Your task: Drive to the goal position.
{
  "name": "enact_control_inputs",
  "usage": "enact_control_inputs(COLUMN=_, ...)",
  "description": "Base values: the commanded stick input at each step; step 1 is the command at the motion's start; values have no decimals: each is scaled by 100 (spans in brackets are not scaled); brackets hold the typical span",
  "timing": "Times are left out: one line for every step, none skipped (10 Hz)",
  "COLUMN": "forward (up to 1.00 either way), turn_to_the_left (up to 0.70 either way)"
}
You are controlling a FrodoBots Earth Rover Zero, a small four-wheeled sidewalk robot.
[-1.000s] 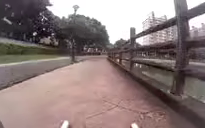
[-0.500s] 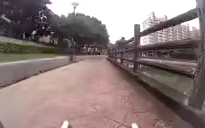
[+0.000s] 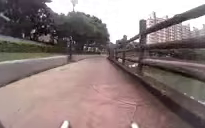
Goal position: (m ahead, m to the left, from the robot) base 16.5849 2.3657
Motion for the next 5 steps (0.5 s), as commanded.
enact_control_inputs(forward=70, turn_to_the_left=0)
enact_control_inputs(forward=70, turn_to_the_left=0)
enact_control_inputs(forward=70, turn_to_the_left=0)
enact_control_inputs(forward=70, turn_to_the_left=0)
enact_control_inputs(forward=70, turn_to_the_left=0)
